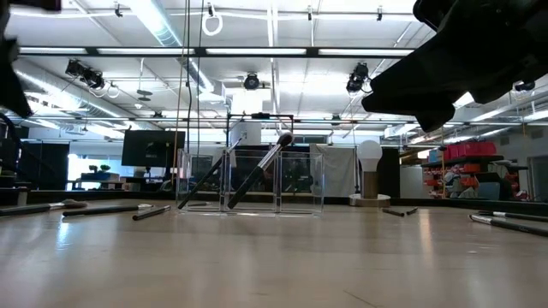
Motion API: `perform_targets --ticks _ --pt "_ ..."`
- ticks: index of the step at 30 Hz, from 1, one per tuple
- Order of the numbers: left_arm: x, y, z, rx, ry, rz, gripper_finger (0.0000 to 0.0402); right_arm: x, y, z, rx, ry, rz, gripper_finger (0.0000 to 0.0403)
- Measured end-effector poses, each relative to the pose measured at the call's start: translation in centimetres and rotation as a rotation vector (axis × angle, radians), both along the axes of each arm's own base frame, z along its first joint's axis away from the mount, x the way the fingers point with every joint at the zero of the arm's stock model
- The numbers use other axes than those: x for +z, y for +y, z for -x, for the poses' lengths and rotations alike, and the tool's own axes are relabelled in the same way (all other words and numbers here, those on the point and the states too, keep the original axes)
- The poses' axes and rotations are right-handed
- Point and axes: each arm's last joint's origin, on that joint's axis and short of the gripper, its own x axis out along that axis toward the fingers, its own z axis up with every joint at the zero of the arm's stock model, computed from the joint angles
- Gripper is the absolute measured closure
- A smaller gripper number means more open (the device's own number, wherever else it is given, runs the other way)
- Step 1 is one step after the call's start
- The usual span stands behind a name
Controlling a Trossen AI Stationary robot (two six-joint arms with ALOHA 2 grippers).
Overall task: Put items in baskets/containers
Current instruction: Put the highlighter brush into the transparent organizer
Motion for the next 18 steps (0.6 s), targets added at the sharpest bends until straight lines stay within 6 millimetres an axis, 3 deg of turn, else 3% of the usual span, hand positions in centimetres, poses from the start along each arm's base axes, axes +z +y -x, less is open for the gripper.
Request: perform_targets --ticks 5,14,18 --pt "-3.0 1.6 1.5 0.168 0.063 0.041 0.0262 0.0 0.0 0.0 0.001 0.0 0.002 0.0273" --pt "-6.1 4.2 3.3 0.408 0.032 0.04 0.0155 0.0 0.0 0.0 0.002 -0.001 0.006 0.0273" --pt "-7.2 4.9 3.5 0.447 -0.031 0.049 0.0148 0.0 0.0 0.0 0.002 -0.001 0.006 0.0273"
